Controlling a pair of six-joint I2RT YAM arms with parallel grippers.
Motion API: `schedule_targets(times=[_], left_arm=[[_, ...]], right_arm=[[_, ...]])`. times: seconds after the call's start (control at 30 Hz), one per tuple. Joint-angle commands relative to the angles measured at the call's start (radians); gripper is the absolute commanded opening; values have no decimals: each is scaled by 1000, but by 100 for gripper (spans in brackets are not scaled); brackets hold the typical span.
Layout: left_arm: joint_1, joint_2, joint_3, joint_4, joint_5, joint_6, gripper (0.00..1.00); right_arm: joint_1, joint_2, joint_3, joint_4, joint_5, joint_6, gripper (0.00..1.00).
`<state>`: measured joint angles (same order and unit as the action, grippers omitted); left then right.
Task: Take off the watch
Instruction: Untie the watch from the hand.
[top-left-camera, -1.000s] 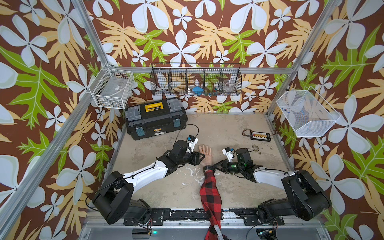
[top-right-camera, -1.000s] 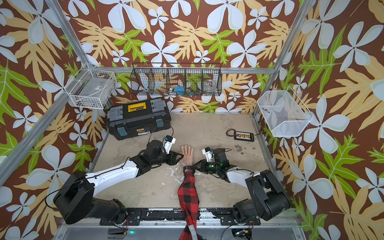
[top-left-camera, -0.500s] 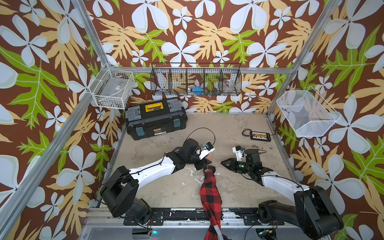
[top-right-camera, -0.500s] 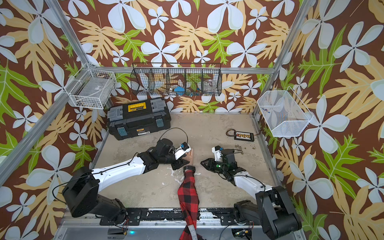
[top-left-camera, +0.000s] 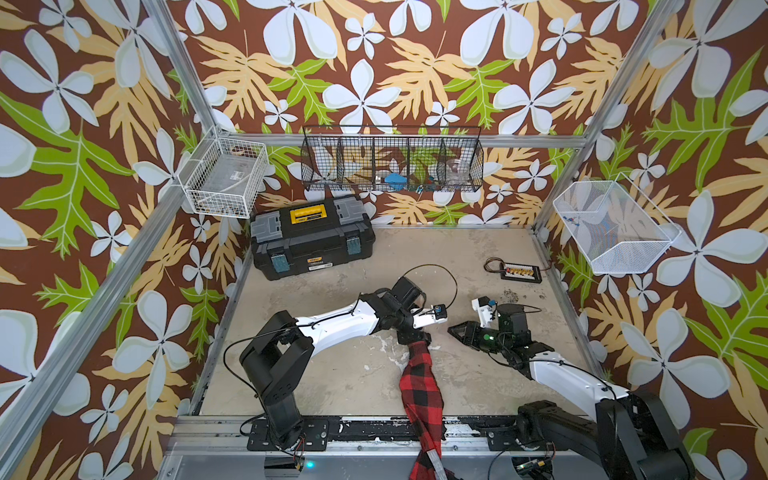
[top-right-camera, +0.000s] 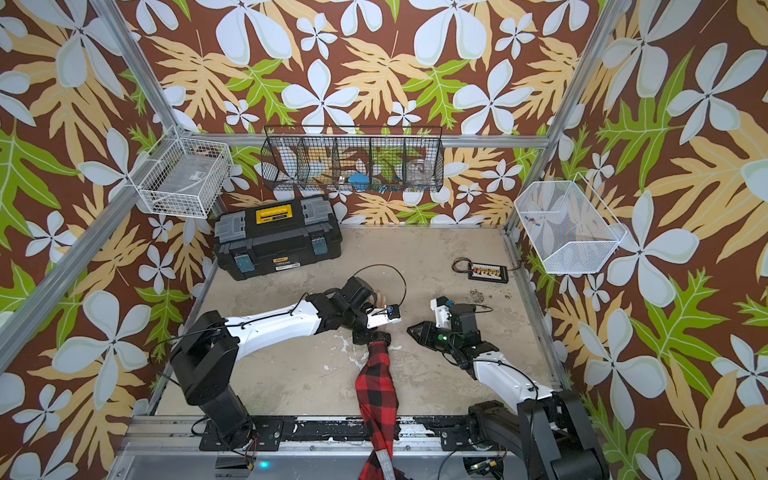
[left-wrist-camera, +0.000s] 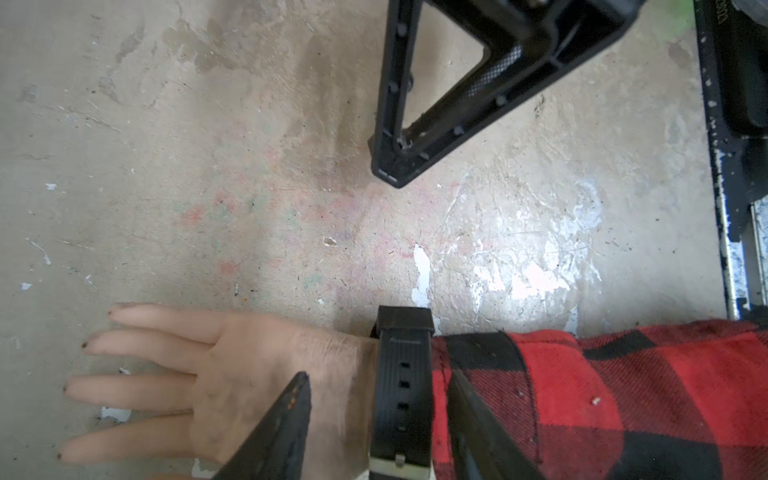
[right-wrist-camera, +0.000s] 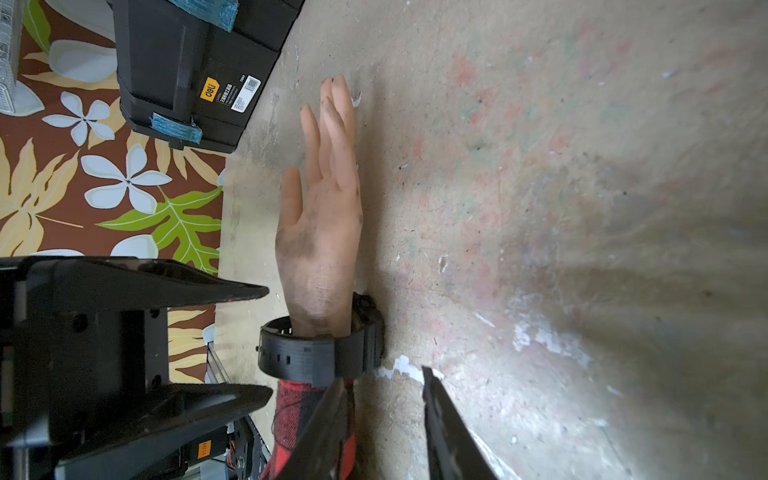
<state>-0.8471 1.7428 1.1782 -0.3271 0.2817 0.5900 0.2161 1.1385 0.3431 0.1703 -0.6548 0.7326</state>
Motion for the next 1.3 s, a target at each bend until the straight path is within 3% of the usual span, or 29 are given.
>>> schedule_targets(times=[0.0,0.63,0.83,1.27], left_arm=[[-3,22,27,-61,-7,46,53],[-1,60,89,-110,23,79,30],[-2,51,89,-110,33,82,23],[-1,28,81,-99,45,64,22]], right_arm=[[0,-3,-3,20,-14,13,33],[7,51,29,54,-53,20,34],[77,91,65,54,-47,9,45],[161,192,63,131,-37,30,51]])
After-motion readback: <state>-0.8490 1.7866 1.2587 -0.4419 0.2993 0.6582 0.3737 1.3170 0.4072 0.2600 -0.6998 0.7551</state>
